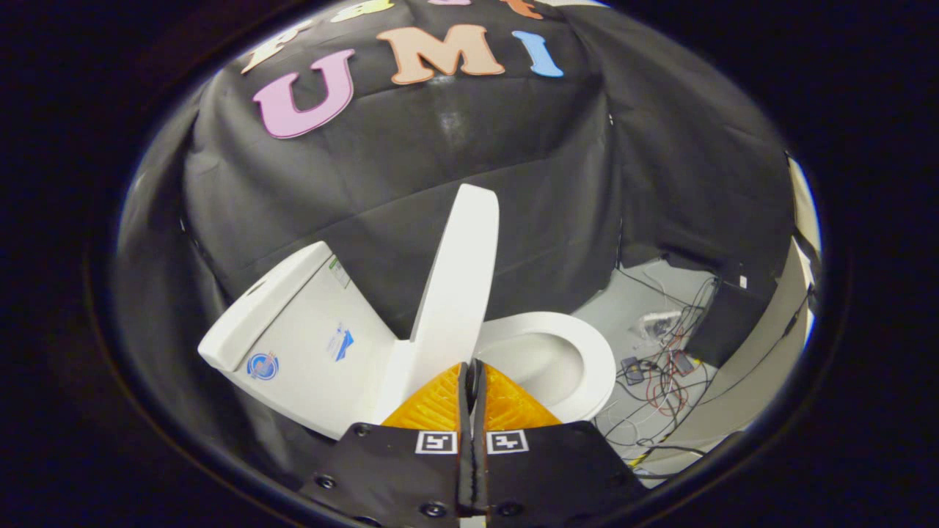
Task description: Open the toilet lid.
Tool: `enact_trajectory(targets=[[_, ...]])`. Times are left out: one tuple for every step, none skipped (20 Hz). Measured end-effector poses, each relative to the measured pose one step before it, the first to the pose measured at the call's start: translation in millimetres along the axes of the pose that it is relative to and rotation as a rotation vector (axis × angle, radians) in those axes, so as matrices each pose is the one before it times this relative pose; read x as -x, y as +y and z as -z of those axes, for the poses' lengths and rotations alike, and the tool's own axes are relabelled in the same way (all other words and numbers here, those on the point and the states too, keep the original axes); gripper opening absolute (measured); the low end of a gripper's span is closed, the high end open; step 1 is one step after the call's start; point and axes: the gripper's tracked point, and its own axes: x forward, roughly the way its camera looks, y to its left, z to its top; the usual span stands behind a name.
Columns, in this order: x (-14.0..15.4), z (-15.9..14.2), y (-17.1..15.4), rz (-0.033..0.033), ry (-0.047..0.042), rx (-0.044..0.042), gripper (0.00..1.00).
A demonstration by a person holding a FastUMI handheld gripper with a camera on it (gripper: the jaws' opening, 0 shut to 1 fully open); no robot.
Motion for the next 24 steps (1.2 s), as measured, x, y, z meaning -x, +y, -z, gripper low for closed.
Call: enact_trajectory(targets=[[1.04,-0.95,3.86,-0.00615,-0.00276,0.00452,0.01],[1.18,-2.15,4.03,-0.00654,-0.0044,0.00358,0.01],[0.1,-1.38,2.95,-0.00565,-0.00271,0.00472,0.0],[0.57,-1.47,3.59,-0.00548,-0.00355,0.00671,0.0],[0.28,-1.17,3.48,-0.0047,-0.00341,0.00514,0.0],[0.84,-2.51,4.64,-0.00553,-0.00409,0.00593,0.0],[0.53,-1.7,4.24,-0.00667,-0.00431,0.00936,0.0],[0.36,-1.61,3.94,-0.00566,-0.00508,0.01096,0.01],[0.12,-0.65,3.43,-0.00345,-0.00276,0.0072,0.01],[0.08,-2.39,3.78,-0.00255,-0.00474,0.00949,0.01],[0.35,-0.88,4.18,-0.004,-0.00153,0.01517,0.01],[0.36,-1.78,3.92,-0.0033,-0.00314,0.0146,0.01],[0.07,-1.33,3.42,-0.00406,-0.00181,0.01206,0.01],[0.41,-1.93,4.23,-0.00563,-0.00299,0.01154,0.01],[-0.32,-1.43,4.36,-0.00953,-0.00461,0.01526,0.01],[1.97,-2.01,2.55,-0.00284,-0.00413,0.00261,0.01],[-1.08,-1.75,1.93,-0.00007,-0.00416,-0.00523,0.01],[0.42,-1.67,3.03,-0.0051,-0.00289,-0.00138,0.01],[-0.26,-0.16,2.41,-0.00769,-0.00419,0.00556,0.01],[0.15,-1.93,4.57,-0.00527,-0.00261,0.01352,0.01],[-0.2,-1.29,8.11,-0.00316,-0.00324,0.01192,0.01],[-0.84,-1.91,6.56,-0.00474,-0.00236,0.01622,0.01],[0.21,-0.98,4.06,-0.00662,-0.00763,0.0117,0.01],[-0.23,-1.97,3.62,-0.0066,-0.00794,0.00242,0.01]])
